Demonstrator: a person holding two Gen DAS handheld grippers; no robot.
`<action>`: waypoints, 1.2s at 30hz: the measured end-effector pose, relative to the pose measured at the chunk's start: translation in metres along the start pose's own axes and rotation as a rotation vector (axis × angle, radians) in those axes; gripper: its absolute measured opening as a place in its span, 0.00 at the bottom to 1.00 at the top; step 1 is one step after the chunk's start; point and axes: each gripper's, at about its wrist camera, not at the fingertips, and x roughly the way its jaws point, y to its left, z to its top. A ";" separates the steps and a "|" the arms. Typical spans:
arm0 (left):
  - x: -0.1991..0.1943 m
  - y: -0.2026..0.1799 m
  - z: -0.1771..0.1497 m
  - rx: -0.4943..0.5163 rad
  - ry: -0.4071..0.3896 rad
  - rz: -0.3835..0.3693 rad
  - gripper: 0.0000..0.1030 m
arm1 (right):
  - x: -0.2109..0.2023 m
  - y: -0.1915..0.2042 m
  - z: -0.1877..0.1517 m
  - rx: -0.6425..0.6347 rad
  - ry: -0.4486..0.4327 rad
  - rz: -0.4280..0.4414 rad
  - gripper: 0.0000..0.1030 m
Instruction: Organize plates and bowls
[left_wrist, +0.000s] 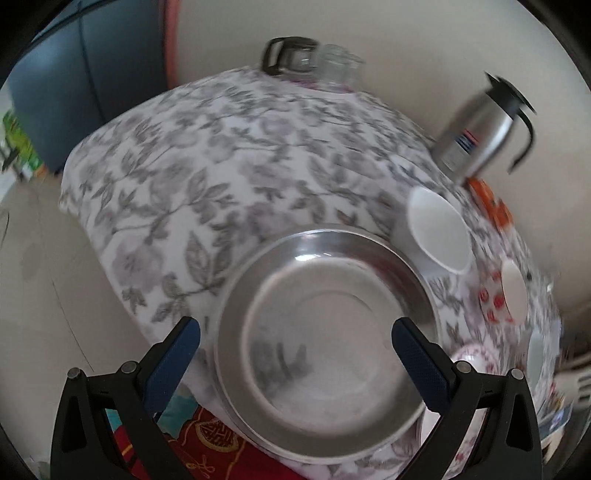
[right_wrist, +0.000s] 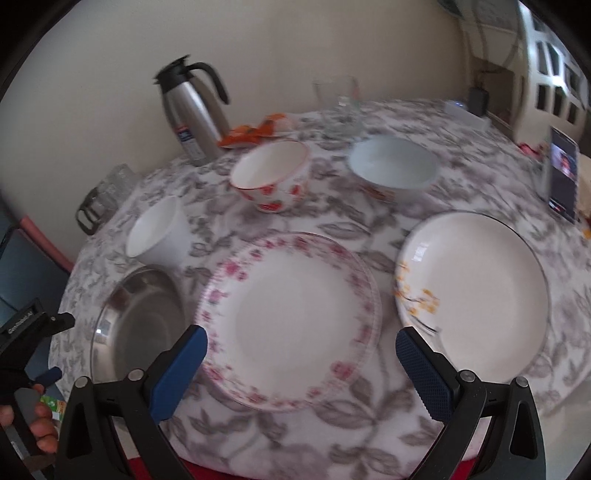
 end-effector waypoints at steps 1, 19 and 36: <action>-0.001 0.004 0.002 -0.008 -0.007 -0.002 1.00 | 0.003 0.007 0.001 -0.014 0.007 0.017 1.00; 0.033 0.025 0.027 0.026 -0.024 -0.169 1.00 | 0.064 0.094 0.005 -0.260 0.046 0.178 0.88; 0.053 0.039 0.028 -0.041 0.069 -0.159 1.00 | 0.107 0.108 0.020 -0.288 0.081 0.266 0.56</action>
